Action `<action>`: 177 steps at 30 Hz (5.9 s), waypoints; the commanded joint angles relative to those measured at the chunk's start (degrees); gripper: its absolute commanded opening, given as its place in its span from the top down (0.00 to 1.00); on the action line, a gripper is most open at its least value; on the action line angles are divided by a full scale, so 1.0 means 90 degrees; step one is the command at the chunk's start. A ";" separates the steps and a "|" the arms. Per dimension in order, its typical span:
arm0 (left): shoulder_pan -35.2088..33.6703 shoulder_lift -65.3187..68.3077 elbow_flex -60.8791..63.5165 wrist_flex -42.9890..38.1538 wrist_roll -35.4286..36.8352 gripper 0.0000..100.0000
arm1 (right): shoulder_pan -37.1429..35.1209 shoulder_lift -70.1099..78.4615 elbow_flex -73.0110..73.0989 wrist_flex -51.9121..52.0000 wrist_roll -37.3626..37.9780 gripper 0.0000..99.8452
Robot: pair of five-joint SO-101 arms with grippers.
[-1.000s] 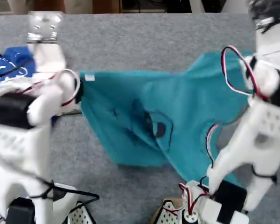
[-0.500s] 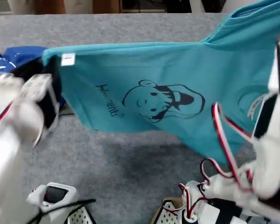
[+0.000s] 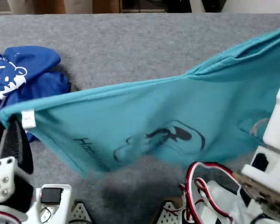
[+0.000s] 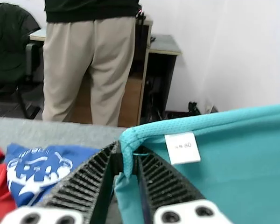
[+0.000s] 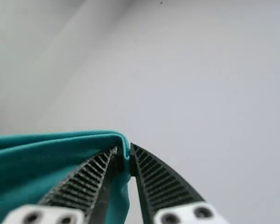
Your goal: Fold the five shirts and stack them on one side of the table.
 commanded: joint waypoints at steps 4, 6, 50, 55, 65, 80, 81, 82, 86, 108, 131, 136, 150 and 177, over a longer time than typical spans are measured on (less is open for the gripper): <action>-0.0117 -0.0571 0.0488 0.0049 0.0068 0.98 | 0.0093 -0.0142 -0.0132 -0.0283 0.0049 1.00; -0.0117 -0.0620 0.0381 0.0059 0.0068 0.98 | 0.0093 -0.0317 -0.0122 -0.0274 0.0049 1.00; -0.0234 0.5338 0.3858 -0.7912 0.0440 0.98 | -0.1538 0.2672 0.4967 -0.3409 0.0342 1.00; -0.0254 0.6628 0.2432 -0.7795 0.0440 0.98 | -0.1646 0.3795 0.4791 -0.4484 0.0342 1.00; -0.0195 0.7829 -0.0606 -0.3966 0.0430 0.98 | -0.1665 0.4430 0.3404 -0.1592 0.0381 1.00; 0.0606 0.7956 -0.0977 -0.1309 0.0176 0.98 | -0.1411 0.4391 0.2173 0.1670 0.0654 1.00; 0.0615 0.7956 -0.1026 -0.1309 0.0205 0.98 | -0.1265 0.4391 0.2017 0.1631 0.0654 1.00; 0.0615 0.7946 -0.1094 -0.1358 0.0215 0.98 | -0.1118 0.4391 0.1832 0.1553 0.0606 1.00; 0.0625 0.7448 -0.1748 -0.0987 0.0264 0.98 | -0.0366 0.4205 0.0503 0.1661 0.0400 1.00; 0.2286 0.1695 -0.0225 0.0068 0.0303 0.98 | 0.0933 0.0923 -0.1324 0.1641 0.0186 1.00; 0.2002 0.1304 0.4943 -0.5089 0.0264 0.98 | 0.0894 0.2164 -0.1245 0.1934 0.0176 1.00; 0.1319 0.2545 0.5626 -0.7551 0.0303 0.98 | 0.0474 0.3775 -0.1245 0.1748 0.0440 1.00; 0.0889 0.8230 0.1123 -0.7707 0.0303 0.98 | -0.0777 0.8757 -0.1304 -0.2667 0.0527 1.00; 0.0908 1.0886 -0.4054 -0.3438 0.0694 0.98 | -0.0923 0.9216 -0.1451 -0.1729 0.0488 1.00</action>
